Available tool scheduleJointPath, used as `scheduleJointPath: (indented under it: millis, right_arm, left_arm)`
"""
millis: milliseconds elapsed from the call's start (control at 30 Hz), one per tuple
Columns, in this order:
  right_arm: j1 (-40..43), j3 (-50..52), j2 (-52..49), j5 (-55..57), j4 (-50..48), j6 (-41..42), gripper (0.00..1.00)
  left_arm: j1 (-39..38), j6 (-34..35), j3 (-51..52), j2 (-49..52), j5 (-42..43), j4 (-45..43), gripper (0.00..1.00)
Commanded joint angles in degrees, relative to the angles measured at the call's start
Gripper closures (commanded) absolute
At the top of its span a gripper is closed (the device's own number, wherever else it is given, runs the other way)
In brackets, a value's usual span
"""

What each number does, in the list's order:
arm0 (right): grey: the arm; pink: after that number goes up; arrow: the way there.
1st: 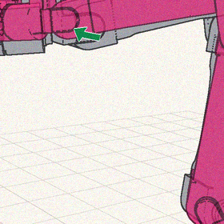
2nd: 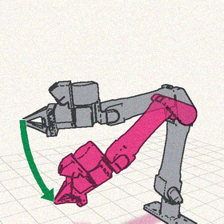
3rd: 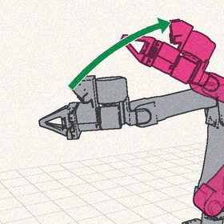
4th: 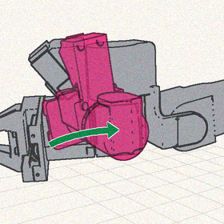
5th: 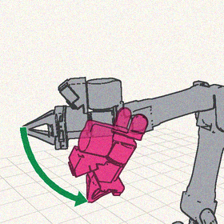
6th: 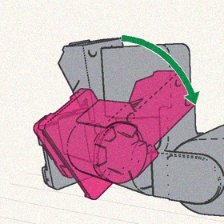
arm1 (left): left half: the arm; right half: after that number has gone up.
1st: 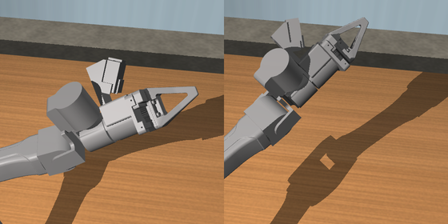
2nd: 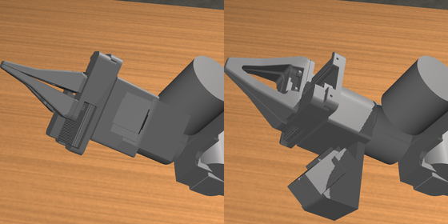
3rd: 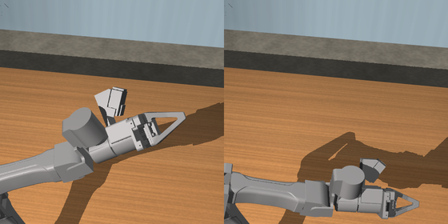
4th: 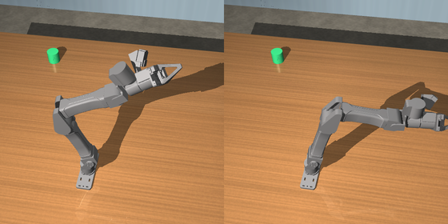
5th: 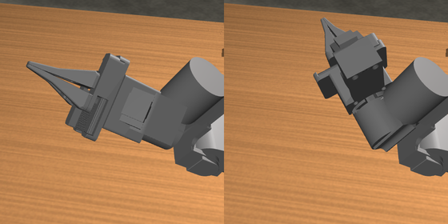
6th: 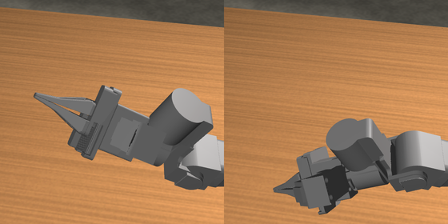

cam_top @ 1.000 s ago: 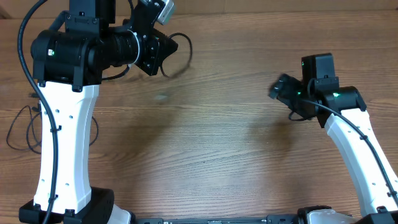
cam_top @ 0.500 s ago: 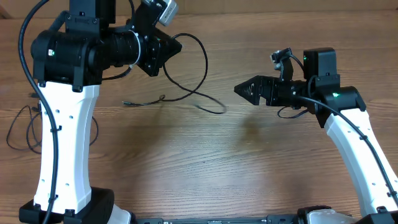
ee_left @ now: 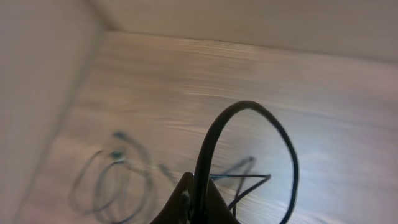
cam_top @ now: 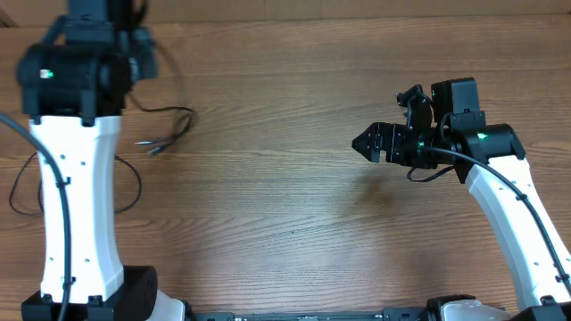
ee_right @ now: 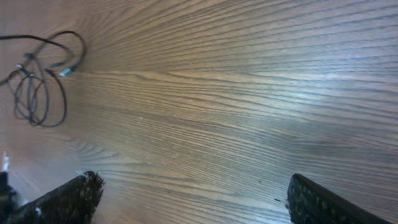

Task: Untangle cables
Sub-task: 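Carry the black cable with the left gripper to the far left pile, then open the left gripper to release the cable onto the left pile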

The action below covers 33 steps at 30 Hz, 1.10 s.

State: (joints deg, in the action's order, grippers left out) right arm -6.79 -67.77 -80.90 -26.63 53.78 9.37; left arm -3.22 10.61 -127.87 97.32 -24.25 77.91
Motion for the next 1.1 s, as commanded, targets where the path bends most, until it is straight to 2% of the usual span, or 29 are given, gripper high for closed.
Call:
scheduleJointPath:
  millis: [0,167,267,400,533,633,667,700,733,800,833,900,1067]
  right_arm:
    - [0.09,-0.50,0.42,1.79,0.00,-0.22,0.06]
    - [0.09,-0.50,0.42,1.79,-0.07,-0.22,0.06]
    - [0.09,-0.50,0.42,1.77,-0.07,-0.22,0.06]
    - [0.09,-0.50,0.42,1.77,-0.04,-0.20,0.06]
    - [0.09,-0.50,0.42,1.77,-0.04,-0.20,0.06]
    - [0.09,-0.50,0.42,1.77,-0.04,-0.22,0.06]
    - [0.09,-0.50,0.42,1.77,-0.04,-0.20,0.06]
    - [0.09,-0.50,0.42,1.75,-0.02,-0.20,0.06]
    - [0.09,-0.50,0.42,1.77,0.00,-0.20,0.06]
    - [0.09,-0.50,0.42,1.77,0.04,-0.22,0.06]
    - [0.09,-0.50,0.42,1.77,0.11,-0.22,0.06]
    - [0.09,-0.50,0.42,1.77,0.20,-0.22,0.06]
    - [0.09,-0.50,0.42,1.77,0.17,-0.20,0.06]
  left_arm:
    - [6.95,4.94,-0.52,-0.26,-10.67,-0.72,0.96]
    - [19.30,10.80,-0.52,-0.26,-13.38,-1.05,0.96]
    - [26.80,14.32,-0.50,-0.17,-7.74,-1.14,0.96]
    - [33.29,14.32,-0.50,0.11,2.32,-1.73,0.96]
    - [36.17,14.32,-0.48,0.98,3.78,-1.88,0.94]
    - [36.30,14.29,-0.48,1.90,3.82,-1.84,0.83]
    - [36.26,14.29,-0.48,2.27,4.02,-1.81,0.82]
    - [36.20,14.29,-0.48,2.56,4.50,-1.84,0.75]
    - [36.20,14.29,-0.48,2.86,5.16,-1.81,0.61]
    - [36.20,14.27,-0.48,3.48,6.51,-1.79,0.25]
    - [36.20,14.27,-0.48,3.67,6.95,-1.70,0.14]
    - [36.20,14.27,-0.48,4.11,8.22,-1.62,0.08]
    - [36.17,14.27,-0.48,4.59,12.15,-1.57,0.04]
